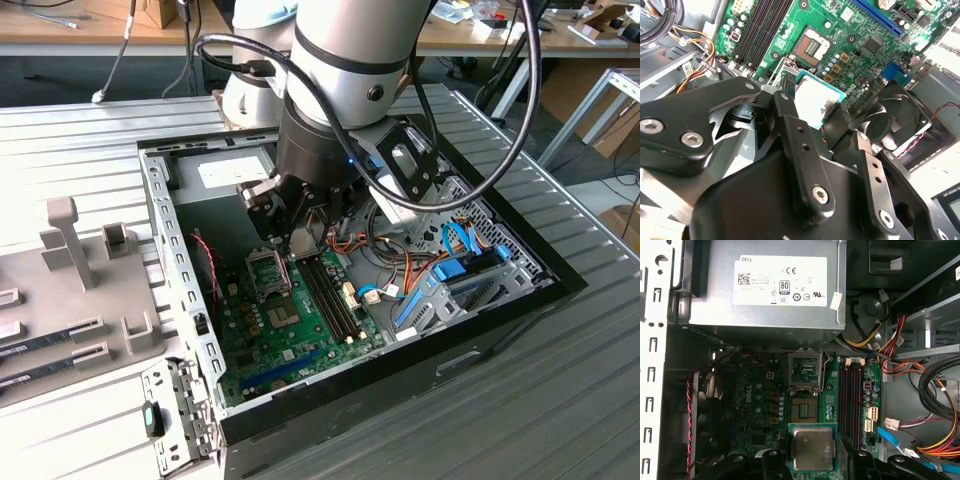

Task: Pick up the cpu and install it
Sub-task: 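Pick up the cpu and move it towards the insertion slot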

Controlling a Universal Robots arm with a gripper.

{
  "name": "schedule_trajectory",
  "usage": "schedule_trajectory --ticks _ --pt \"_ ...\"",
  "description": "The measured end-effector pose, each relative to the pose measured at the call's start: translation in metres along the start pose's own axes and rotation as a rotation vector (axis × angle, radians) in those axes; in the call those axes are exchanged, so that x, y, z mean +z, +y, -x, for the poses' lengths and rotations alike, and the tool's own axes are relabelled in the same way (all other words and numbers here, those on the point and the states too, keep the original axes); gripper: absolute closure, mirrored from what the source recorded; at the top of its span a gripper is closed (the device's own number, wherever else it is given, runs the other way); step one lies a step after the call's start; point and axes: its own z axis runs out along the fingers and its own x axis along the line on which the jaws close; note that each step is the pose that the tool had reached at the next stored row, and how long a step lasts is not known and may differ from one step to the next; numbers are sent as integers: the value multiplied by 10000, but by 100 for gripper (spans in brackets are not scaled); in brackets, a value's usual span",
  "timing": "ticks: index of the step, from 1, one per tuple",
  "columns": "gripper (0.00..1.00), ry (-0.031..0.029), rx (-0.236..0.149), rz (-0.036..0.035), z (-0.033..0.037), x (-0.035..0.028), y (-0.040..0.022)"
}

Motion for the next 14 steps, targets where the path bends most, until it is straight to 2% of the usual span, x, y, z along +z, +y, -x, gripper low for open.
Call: schedule_trajectory --ticks 14 --pt "53 0 0 1 -1 1 -42"
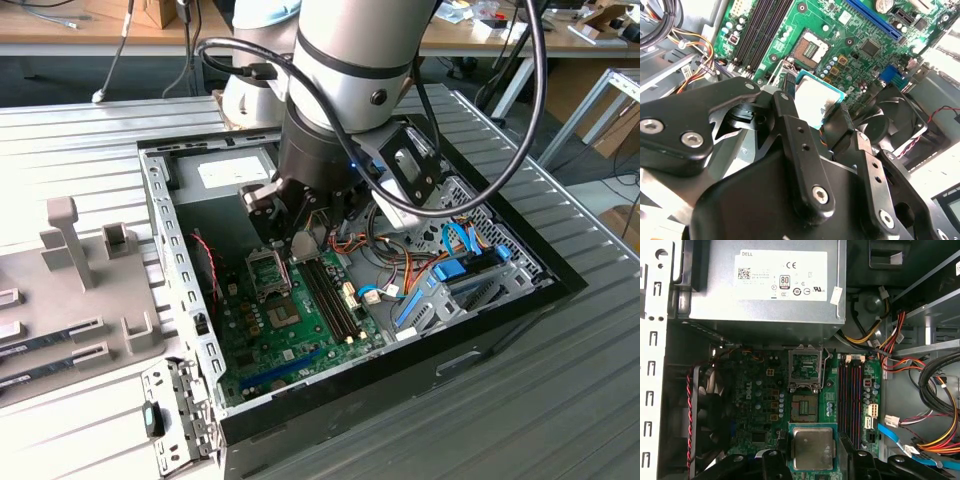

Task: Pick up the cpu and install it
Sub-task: 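Pick up the cpu and move it towards the insertion slot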

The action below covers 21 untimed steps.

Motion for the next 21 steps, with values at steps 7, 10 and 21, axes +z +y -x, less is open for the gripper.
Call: schedule_trajectory --ticks 7,10,21 --pt "53 1 -1 -1 0 22 -3" --pt "53 0 -1 0 1 35 -3" --pt "53 0 0 -1 0 83 -5"
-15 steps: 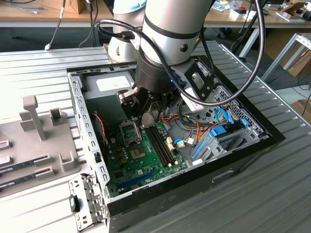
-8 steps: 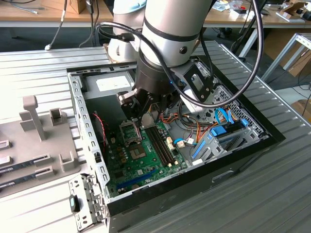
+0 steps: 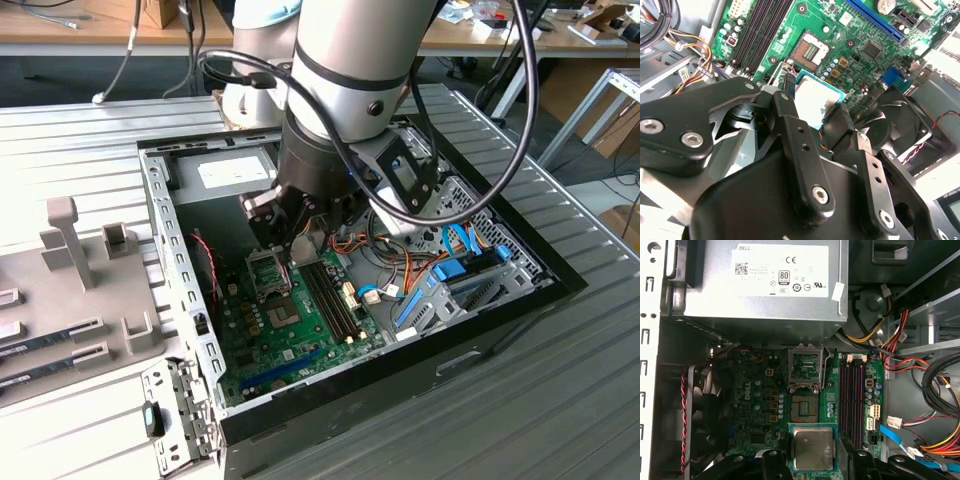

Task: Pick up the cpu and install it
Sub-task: 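Pick up the cpu and move it towards the insertion slot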

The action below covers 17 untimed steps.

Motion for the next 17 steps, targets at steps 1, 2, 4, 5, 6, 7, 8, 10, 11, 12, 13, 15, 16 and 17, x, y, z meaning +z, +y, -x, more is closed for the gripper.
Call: schedule_trajectory --ticks 1,2,4,5,6,7,8,10,11,12,13,15,16,17 --pt "53 0 0 -1 0 4 0" --pt "53 0 0 0 0 8 0" --pt "53 0 0 0 -1 16 -1" --pt "53 1 0 0 -1 20 -1" --pt "53 1 0 -1 -1 23 -1" --pt "53 1 0 -1 -1 29 -2" --pt "53 0 0 0 -1 36 -2" --pt "53 1 0 -1 -1 42 -3" --pt "53 1 1 -1 -1 45 -3" --pt "53 0 0 0 -2 49 -3" --pt "53 0 1 0 -2 52 -4" --pt "53 0 0 0 -2 59 -4" --pt "53 0 0 0 -2 62 -5" --pt "53 0 0 0 -2 69 -5"
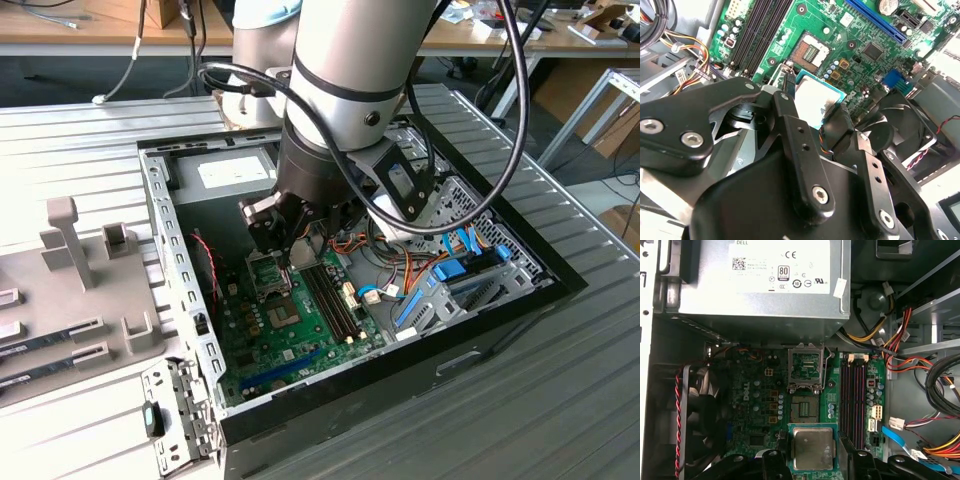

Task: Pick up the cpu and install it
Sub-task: 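Pick up the cpu and move it towards the insertion slot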

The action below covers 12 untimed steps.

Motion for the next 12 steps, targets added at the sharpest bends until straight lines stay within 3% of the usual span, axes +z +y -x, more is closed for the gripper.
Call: schedule_trajectory --ticks 12 --pt "53 0 0 0 -1 45 -6"
